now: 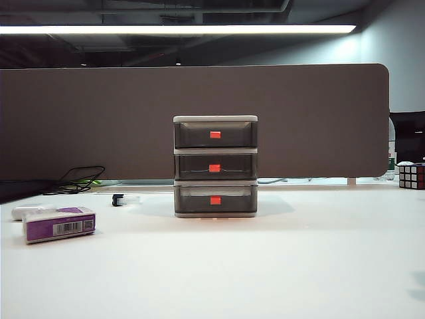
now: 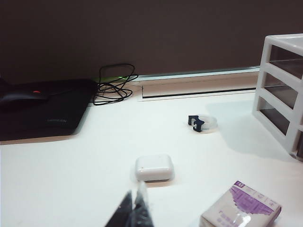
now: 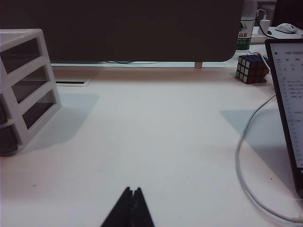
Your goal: Open the second layer of the drawer on the table, pick up a pack of napkins on the table and put it in, and finally close the drawer.
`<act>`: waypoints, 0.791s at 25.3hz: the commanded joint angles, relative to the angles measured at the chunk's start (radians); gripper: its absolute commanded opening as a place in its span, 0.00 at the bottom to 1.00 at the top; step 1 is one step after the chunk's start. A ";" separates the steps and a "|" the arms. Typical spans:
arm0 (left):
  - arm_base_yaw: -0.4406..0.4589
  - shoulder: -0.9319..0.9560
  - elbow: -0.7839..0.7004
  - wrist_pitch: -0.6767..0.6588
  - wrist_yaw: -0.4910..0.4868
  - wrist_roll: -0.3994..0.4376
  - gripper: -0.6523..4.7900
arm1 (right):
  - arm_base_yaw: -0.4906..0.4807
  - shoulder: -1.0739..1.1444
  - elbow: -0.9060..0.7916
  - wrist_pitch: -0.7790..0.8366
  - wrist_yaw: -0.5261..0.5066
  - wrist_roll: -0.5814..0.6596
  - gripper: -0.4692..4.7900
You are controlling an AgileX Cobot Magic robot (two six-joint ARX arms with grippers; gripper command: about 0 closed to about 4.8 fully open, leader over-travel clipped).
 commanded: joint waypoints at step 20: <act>0.000 0.000 0.005 0.006 0.613 -0.254 0.11 | 0.001 -0.002 -0.006 -0.047 -0.445 0.198 0.09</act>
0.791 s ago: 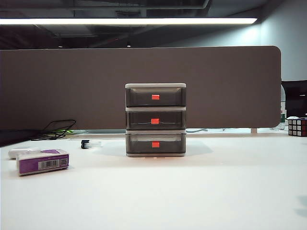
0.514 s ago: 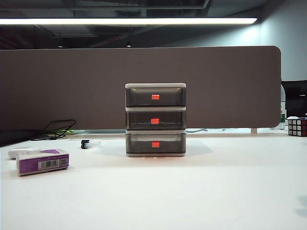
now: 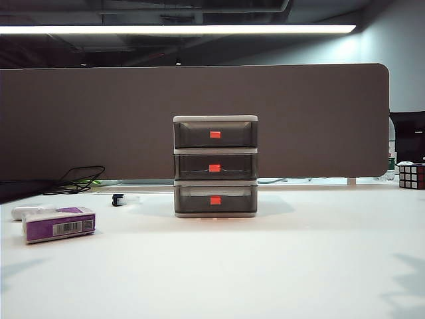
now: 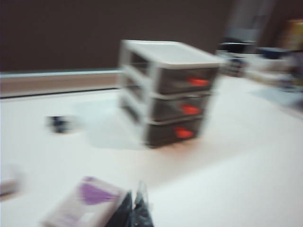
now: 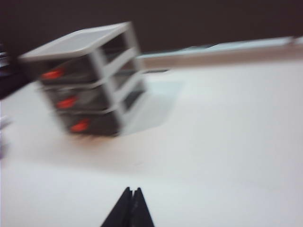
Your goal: Open the second layer of the drawer on the table, pick up a pack of napkins on the table and put it in, and finally close the drawer.
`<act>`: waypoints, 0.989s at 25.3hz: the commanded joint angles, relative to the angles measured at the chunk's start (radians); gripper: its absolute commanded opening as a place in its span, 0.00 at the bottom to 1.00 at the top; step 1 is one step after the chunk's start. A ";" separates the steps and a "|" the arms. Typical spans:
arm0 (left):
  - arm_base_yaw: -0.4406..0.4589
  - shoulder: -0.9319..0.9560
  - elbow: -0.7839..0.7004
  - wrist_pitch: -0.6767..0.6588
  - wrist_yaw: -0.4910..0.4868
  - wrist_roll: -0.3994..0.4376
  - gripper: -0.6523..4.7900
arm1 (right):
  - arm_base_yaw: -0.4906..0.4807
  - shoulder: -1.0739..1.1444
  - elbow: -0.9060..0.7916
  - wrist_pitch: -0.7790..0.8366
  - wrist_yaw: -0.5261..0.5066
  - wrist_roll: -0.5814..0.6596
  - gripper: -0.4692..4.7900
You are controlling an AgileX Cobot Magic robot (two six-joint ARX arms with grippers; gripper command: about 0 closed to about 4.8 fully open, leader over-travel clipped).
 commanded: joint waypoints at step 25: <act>-0.552 0.047 0.006 0.062 -0.384 -0.246 0.21 | 0.172 0.004 0.051 0.074 -0.142 0.177 0.08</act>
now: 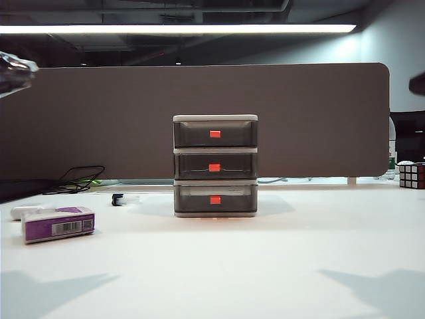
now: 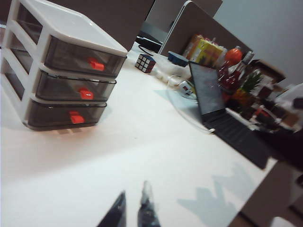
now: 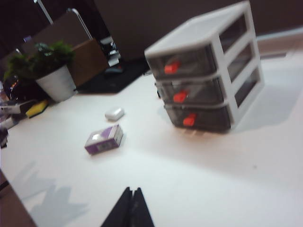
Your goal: Open the second layer of the drawer on the table, pick up a pack of napkins on the table and put it in, and finally close the drawer.
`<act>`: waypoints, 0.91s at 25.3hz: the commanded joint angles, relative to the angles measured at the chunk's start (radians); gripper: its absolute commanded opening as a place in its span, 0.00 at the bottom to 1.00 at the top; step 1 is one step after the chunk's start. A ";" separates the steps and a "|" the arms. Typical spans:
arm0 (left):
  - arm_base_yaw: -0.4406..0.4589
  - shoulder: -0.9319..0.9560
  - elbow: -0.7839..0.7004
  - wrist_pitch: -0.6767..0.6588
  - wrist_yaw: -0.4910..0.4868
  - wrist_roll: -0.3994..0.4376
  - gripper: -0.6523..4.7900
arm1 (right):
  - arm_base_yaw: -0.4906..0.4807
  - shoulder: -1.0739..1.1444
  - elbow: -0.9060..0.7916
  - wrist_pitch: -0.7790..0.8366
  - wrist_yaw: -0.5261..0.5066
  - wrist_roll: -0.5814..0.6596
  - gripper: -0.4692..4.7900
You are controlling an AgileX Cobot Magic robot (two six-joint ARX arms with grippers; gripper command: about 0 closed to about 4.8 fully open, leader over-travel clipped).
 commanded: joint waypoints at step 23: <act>-0.286 1.308 0.286 0.864 -0.396 0.308 0.37 | 0.111 0.721 0.303 0.277 0.143 -0.158 0.08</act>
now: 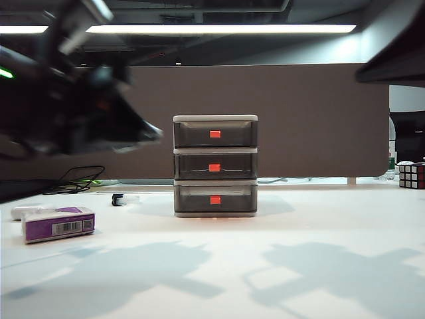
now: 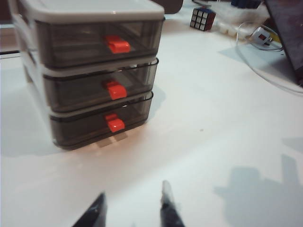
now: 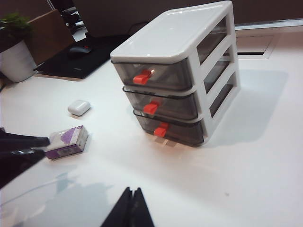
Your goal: Open the second layer of the drawer on the table, pick up a pack of napkins on the table and put it in, and finally close the drawer.
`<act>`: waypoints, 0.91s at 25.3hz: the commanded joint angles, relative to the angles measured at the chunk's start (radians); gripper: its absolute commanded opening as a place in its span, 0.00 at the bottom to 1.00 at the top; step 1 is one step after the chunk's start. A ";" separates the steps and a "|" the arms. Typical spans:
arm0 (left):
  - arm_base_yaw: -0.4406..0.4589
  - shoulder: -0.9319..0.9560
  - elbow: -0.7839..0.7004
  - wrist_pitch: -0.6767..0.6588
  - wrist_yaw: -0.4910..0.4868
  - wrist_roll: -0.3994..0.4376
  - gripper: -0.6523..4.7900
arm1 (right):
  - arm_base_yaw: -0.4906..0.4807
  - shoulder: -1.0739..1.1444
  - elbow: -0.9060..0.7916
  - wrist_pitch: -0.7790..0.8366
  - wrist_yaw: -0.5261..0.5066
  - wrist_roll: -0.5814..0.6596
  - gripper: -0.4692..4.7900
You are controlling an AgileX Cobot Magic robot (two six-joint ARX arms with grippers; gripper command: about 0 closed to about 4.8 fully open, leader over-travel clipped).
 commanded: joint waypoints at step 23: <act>-0.056 0.485 0.387 0.145 -0.248 0.008 0.36 | 0.011 0.594 0.333 0.199 -0.212 -0.090 0.08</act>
